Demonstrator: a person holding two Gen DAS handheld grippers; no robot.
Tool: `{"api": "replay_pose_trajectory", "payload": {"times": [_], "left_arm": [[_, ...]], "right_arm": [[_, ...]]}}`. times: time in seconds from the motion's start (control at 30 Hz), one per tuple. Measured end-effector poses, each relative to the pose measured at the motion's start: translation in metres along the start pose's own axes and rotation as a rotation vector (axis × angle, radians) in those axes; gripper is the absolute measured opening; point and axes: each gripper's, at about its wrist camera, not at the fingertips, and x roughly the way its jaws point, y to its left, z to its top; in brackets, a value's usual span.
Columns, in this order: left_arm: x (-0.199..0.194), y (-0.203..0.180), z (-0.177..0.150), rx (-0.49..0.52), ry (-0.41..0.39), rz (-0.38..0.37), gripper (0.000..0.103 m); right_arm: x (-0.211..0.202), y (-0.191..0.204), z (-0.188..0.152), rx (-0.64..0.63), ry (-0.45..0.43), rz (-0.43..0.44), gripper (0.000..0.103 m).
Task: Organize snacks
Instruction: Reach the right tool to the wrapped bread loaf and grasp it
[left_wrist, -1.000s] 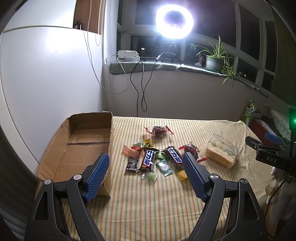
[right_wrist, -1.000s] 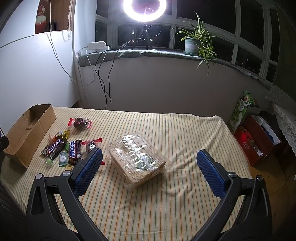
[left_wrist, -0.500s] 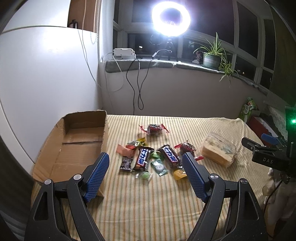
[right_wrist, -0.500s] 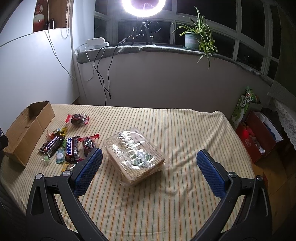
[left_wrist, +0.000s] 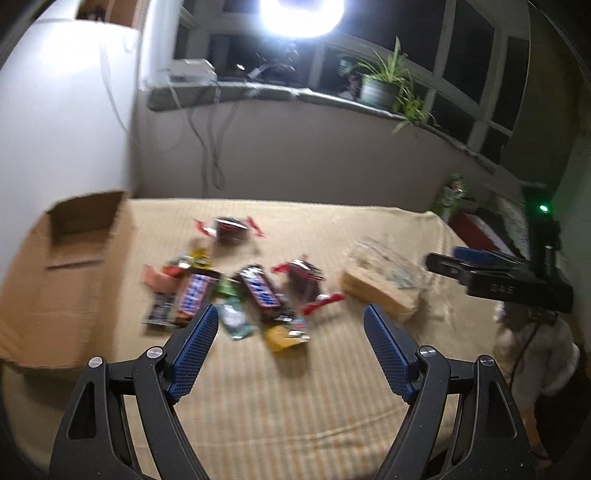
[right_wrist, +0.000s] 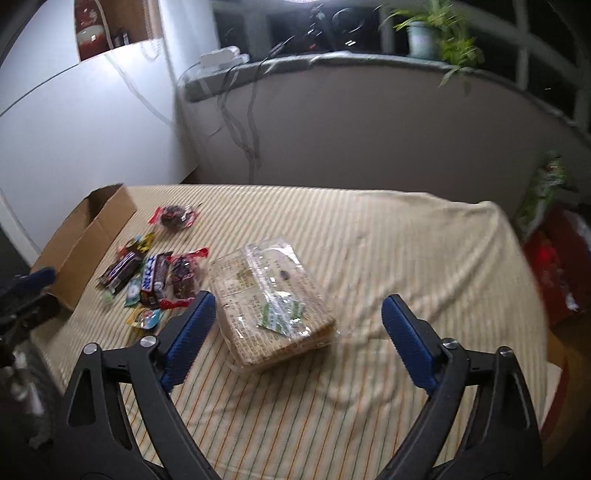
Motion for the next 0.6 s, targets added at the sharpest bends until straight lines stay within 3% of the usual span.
{"api": "replay_pose_trajectory", "payload": {"times": [0.13, 0.2, 0.5, 0.6], "left_arm": [[0.022, -0.013, 0.001, -0.008, 0.05, -0.093, 0.079], [0.035, -0.02, 0.001, -0.017, 0.086, -0.144, 0.073], [0.074, -0.038, 0.007, -0.067, 0.184, -0.272, 0.059], [0.088, -0.04, 0.008, -0.096, 0.218, -0.306, 0.059]], "right_arm": [[0.022, -0.007, 0.008, -0.013, 0.065, 0.096, 0.082], [0.033, -0.012, 0.013, 0.002, 0.093, 0.135, 0.079], [0.075, -0.032, 0.023, 0.062, 0.225, 0.265, 0.076], [0.087, -0.035, 0.021, 0.086, 0.269, 0.305, 0.076]]}}
